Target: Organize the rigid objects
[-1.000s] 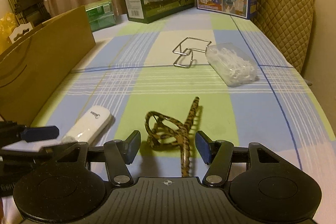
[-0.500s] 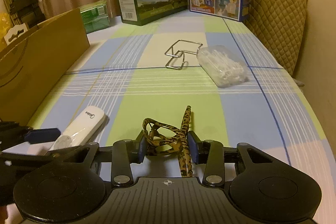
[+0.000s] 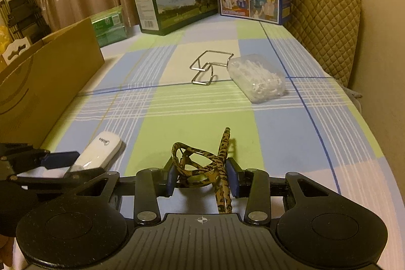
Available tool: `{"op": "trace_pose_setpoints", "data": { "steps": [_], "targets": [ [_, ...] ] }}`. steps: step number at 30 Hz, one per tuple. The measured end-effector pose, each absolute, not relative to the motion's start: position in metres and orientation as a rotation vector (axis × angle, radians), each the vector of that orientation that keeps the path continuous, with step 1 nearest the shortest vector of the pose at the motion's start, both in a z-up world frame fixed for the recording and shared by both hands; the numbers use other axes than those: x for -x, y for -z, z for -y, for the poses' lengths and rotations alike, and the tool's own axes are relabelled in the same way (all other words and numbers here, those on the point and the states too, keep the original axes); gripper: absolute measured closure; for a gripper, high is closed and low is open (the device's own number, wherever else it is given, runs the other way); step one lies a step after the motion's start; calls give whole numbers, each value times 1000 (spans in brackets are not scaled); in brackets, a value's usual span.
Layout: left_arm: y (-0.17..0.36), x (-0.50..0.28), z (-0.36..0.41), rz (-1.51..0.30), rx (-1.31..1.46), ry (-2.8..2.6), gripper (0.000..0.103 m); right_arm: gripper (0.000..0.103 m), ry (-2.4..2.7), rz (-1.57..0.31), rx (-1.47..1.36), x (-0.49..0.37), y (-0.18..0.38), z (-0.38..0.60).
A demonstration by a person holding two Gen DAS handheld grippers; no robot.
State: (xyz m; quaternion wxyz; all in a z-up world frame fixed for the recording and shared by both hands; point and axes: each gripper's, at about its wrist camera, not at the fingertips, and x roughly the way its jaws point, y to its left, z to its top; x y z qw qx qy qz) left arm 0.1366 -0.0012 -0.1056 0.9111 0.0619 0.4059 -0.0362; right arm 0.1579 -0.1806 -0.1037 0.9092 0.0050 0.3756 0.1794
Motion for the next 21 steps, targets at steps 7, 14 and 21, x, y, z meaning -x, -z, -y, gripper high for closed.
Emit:
{"op": "trace_pose_setpoints", "data": {
  "steps": [7,14,21],
  "targets": [
    [83,-117,0,-820,-95,70,68,66,-381,-757,-38,-142,92,182],
    [41,-96,-12,-767,-49,45,68,66,-403,-747,-96,-107,61,180],
    [-8,-74,-42,-700,-29,-8,68,66,-491,-687,-115,-86,20,147]
  ]
}}
